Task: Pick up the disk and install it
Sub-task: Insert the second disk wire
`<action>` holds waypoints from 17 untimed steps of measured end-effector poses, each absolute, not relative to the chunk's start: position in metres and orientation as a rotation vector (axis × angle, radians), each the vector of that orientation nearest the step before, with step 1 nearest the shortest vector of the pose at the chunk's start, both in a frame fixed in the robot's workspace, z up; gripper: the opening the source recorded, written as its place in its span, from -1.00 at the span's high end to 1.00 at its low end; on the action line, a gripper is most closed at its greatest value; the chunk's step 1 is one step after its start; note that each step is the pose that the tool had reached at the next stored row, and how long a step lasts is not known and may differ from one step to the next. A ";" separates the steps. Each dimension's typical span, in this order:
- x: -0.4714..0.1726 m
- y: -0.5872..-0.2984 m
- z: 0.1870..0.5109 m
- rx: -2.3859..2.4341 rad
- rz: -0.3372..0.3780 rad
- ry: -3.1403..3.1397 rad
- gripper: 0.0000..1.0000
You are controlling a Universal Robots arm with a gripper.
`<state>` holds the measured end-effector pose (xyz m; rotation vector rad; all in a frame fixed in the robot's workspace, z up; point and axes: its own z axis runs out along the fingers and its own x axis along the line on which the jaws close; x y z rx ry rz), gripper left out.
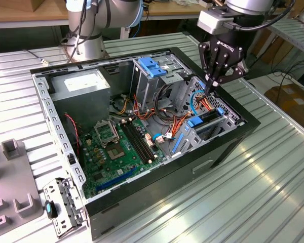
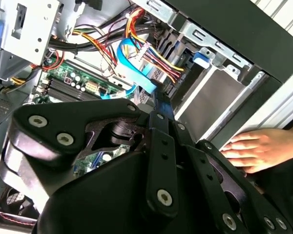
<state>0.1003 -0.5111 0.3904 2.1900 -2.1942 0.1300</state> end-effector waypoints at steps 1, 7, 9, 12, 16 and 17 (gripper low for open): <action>0.100 -0.510 0.390 2.190 0.130 -2.194 0.80; 0.101 -0.508 0.388 2.189 0.132 -2.193 0.80; 0.102 -0.508 0.388 2.190 0.132 -2.193 0.80; 0.102 -0.508 0.388 2.190 0.132 -2.193 0.77; 0.103 -0.508 0.388 2.190 0.132 -2.193 0.53; 0.103 -0.508 0.388 2.190 0.132 -2.193 0.53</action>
